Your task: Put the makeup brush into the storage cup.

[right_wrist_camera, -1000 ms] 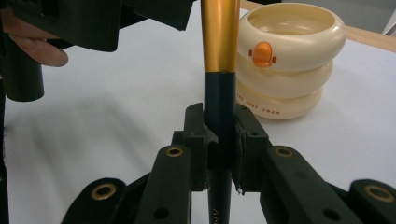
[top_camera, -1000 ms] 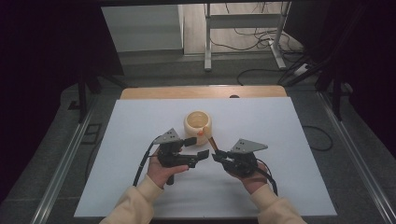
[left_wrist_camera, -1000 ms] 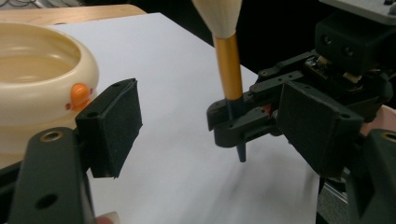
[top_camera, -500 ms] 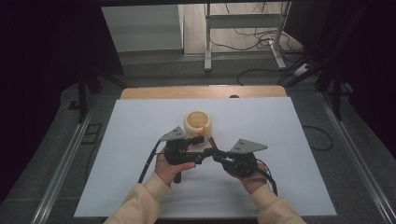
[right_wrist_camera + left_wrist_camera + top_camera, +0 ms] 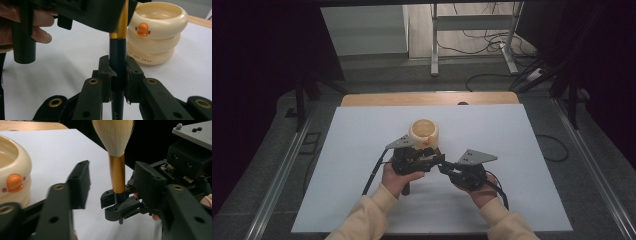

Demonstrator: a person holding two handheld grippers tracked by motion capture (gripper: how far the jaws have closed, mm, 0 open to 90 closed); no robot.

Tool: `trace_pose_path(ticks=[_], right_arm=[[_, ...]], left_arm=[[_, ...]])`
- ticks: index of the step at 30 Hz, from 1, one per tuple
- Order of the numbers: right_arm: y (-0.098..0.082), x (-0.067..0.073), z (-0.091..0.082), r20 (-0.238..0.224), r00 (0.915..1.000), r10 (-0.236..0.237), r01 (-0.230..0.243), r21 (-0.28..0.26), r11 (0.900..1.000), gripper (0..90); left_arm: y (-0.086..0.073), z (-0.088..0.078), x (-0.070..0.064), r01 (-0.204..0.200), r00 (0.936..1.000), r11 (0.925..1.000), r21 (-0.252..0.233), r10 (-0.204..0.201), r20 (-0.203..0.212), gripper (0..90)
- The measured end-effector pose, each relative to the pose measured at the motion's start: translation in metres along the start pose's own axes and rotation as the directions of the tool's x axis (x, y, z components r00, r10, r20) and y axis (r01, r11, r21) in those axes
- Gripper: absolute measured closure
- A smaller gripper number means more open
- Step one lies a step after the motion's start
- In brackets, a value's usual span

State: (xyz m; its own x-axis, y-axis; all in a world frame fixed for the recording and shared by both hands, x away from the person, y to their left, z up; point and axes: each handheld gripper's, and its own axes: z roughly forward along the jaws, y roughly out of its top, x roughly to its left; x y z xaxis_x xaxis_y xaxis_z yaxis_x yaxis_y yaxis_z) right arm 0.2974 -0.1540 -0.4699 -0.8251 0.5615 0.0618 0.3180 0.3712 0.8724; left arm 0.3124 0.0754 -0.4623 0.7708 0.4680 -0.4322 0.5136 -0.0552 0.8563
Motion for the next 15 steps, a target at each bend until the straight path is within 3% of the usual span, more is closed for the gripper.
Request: trace_pose_path(ticks=[7,9,15], right_arm=[[-0.0001,0.003,0.002,-0.021,0.9996,-0.016,0.016,0.004,1.0,77.8],[-0.0002,0.0034,0.0028,-0.024,0.9995,-0.02,0.02,0.005,1.0,77.7],[-0.0002,0.0038,0.0029,-0.033,0.9993,-0.02,0.02,0.003,1.0,77.4]], left_arm=[[0.0009,-0.0023,0.0022,0.022,0.9989,0.9997,0.006,-0.022,0.042,74.3],[0.0012,-0.0028,0.0026,0.035,0.9975,0.9994,0.008,-0.035,0.061,76.9],[0.0017,-0.004,0.0021,0.035,0.9972,0.9993,0.012,-0.036,0.066,77.9]])
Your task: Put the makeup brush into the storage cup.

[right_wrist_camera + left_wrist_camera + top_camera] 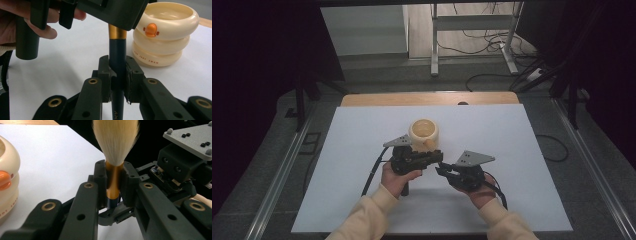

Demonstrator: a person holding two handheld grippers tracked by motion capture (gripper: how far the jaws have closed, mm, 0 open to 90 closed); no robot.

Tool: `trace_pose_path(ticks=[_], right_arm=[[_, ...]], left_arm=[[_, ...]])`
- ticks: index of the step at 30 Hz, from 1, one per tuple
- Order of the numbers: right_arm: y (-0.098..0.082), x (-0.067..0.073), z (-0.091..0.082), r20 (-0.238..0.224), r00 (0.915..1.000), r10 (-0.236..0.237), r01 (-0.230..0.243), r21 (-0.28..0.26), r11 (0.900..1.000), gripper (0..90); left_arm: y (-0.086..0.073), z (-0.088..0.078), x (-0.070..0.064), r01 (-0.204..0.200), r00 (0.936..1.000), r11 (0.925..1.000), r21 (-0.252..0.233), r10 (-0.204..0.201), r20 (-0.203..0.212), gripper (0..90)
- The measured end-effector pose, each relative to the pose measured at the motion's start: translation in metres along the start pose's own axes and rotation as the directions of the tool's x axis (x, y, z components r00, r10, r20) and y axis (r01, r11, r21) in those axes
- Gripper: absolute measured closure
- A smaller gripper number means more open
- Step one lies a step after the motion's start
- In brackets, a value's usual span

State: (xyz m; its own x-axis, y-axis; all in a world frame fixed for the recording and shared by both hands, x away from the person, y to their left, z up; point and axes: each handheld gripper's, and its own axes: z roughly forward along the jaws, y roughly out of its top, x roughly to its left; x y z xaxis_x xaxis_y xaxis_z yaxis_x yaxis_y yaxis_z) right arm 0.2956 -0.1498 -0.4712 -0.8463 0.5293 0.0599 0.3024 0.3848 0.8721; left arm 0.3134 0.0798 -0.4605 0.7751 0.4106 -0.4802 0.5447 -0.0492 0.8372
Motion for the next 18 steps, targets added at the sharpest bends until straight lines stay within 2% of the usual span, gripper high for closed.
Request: trace_pose_path(ticks=[4,7,10,12,15,18], right_arm=[[0.0,0.0,0.0,-0.008,1.0,0.002,-0.002,-0.003,1.0,76.9],[0.0,0.0,-0.001,-0.018,0.9998,0.001,-0.001,-0.007,1.0,70.8],[-0.001,0.0,0.0,-0.038,0.9993,0.002,-0.002,-0.014,1.0,53.2],[-0.001,0.001,0.0,-0.025,0.9997,0.007,-0.008,-0.019,1.0,40.4],[-0.002,0.002,-0.001,-0.003,0.9998,0.021,-0.021,-0.017,1.0,30.9],[-0.003,0.003,-0.002,0.02,0.9993,0.032,-0.032,-0.015,0.999,26.8]], left_arm=[[0.001,-0.001,-0.001,-0.004,1.0,1.0,-0.005,0.003,-0.002,77.9],[0.003,-0.004,0.0,-0.002,1.0,0.9999,-0.012,0.002,-0.006,78.0],[0.007,-0.011,0.002,-0.004,0.9999,0.9995,-0.032,0.003,-0.012,78.1],[0.008,-0.015,0.002,-0.006,0.9997,0.999,-0.044,0.005,-0.023,78.0],[0.011,-0.02,0.003,-0.023,0.9988,0.9987,-0.045,0.021,-0.045,78.0],[0.012,-0.022,0.003,-0.03,0.9982,0.9984,-0.049,0.027,-0.053,78.0]])
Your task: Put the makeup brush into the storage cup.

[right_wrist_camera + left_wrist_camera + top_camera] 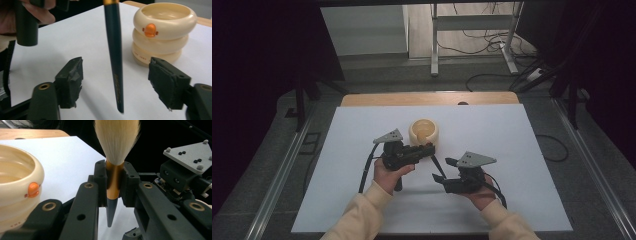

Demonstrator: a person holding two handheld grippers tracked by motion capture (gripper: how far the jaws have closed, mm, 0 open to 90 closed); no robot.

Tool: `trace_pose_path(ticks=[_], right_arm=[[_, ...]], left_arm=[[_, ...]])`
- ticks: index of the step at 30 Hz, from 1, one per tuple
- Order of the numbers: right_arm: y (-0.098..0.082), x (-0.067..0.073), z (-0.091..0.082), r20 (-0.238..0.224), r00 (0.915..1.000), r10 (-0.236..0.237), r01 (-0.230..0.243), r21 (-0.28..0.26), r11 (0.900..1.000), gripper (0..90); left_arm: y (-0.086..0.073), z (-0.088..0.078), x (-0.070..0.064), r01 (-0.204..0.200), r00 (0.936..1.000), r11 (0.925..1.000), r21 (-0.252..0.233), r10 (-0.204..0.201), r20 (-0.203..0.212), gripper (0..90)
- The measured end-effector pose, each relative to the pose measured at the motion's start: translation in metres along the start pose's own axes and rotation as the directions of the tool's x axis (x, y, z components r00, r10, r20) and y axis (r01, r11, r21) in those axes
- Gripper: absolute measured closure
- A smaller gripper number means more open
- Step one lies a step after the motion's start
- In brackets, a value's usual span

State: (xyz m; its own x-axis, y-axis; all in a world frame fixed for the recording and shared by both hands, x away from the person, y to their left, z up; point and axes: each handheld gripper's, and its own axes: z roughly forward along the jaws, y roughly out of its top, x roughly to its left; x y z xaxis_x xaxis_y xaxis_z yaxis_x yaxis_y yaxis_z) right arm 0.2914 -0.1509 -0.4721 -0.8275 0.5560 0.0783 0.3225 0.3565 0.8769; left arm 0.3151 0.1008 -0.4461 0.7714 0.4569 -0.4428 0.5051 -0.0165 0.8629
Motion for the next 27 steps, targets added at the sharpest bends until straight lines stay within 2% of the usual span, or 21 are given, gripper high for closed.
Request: trace_pose_path(ticks=[10,15,20,27], right_arm=[[-0.001,-0.001,-0.003,0.003,1.0,-0.002,0.001,0.021,1.0,23.5],[-0.003,-0.002,-0.007,-0.006,1.0,0.001,-0.001,0.038,0.999,22.0],[-0.006,-0.005,-0.017,-0.003,1.0,-0.001,0.002,0.06,0.998,20.3],[-0.012,-0.017,-0.034,0.021,0.9994,0.026,-0.027,0.065,0.997,19.1]], left_arm=[[0.002,-0.004,-0.001,-0.02,0.9995,0.9998,0.001,0.02,-0.023,78.0],[0.005,-0.008,-0.002,-0.033,0.9989,0.9993,-0.017,0.032,-0.034,78.0],[0.007,-0.013,-0.002,-0.034,0.9985,0.9991,-0.027,0.032,-0.044,78.0],[0.008,-0.019,0.0,-0.038,0.9976,0.9984,-0.041,0.035,-0.06,78.0]])
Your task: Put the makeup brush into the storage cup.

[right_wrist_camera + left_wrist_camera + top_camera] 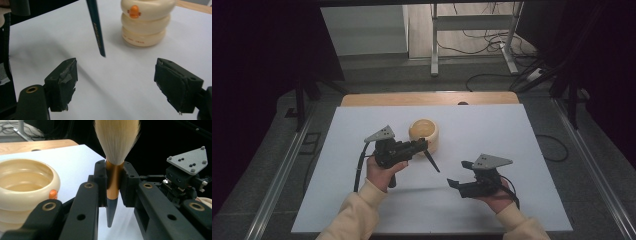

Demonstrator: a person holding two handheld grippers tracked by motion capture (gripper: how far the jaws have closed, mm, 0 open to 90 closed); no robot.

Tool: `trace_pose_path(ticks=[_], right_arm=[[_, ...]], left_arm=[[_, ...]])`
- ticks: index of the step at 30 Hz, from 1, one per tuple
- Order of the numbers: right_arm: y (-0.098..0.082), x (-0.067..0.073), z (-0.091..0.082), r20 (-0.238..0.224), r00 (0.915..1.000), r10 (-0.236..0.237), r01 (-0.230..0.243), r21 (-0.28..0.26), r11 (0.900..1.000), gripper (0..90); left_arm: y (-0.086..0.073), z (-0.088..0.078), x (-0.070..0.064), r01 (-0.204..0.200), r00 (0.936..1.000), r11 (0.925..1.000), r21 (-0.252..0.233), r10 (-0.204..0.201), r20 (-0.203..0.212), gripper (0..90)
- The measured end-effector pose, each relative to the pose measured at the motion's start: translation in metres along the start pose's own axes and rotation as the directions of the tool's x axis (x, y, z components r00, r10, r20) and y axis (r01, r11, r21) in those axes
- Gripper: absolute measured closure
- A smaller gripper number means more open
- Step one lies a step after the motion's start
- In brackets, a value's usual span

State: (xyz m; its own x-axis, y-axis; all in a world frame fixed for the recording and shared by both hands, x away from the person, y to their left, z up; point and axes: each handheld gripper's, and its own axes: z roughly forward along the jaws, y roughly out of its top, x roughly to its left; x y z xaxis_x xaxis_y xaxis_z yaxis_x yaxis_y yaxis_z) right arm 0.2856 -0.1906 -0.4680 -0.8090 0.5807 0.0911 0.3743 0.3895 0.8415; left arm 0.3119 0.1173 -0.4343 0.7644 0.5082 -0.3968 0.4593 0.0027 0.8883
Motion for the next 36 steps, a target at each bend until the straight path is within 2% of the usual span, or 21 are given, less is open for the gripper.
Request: trace_pose_path(ticks=[4,9,18,29,36], right_arm=[[-0.007,-0.007,-0.011,0.022,0.9997,0.006,-0.006,0.002,1.0,18.4],[-0.015,-0.011,-0.025,0.032,0.9995,-0.001,0.001,0.014,1.0,16.7],[-0.028,-0.019,-0.044,0.057,0.9983,0.014,-0.016,0.025,1.0,16.4],[-0.031,-0.027,-0.052,0.097,0.9949,0.027,-0.029,0.017,0.999,16.3],[-0.032,-0.031,-0.053,0.11,0.9934,0.033,-0.035,0.018,0.999,16.3]], left_arm=[[0.001,-0.002,0.001,-0.003,1.0,1.0,-0.003,0.003,-0.002,78.1],[0.003,-0.004,0.002,0.0,1.0,0.9999,-0.01,0.0,-0.002,78.1],[0.003,-0.005,0.004,0.003,1.0,1.0,-0.009,-0.003,-0.009,78.0],[0.003,-0.004,0.006,0.001,0.9999,1.0,0.0,-0.001,-0.014,78.0],[0.008,-0.01,0.01,-0.001,0.9996,1.0,-0.008,0.001,-0.026,78.0]])
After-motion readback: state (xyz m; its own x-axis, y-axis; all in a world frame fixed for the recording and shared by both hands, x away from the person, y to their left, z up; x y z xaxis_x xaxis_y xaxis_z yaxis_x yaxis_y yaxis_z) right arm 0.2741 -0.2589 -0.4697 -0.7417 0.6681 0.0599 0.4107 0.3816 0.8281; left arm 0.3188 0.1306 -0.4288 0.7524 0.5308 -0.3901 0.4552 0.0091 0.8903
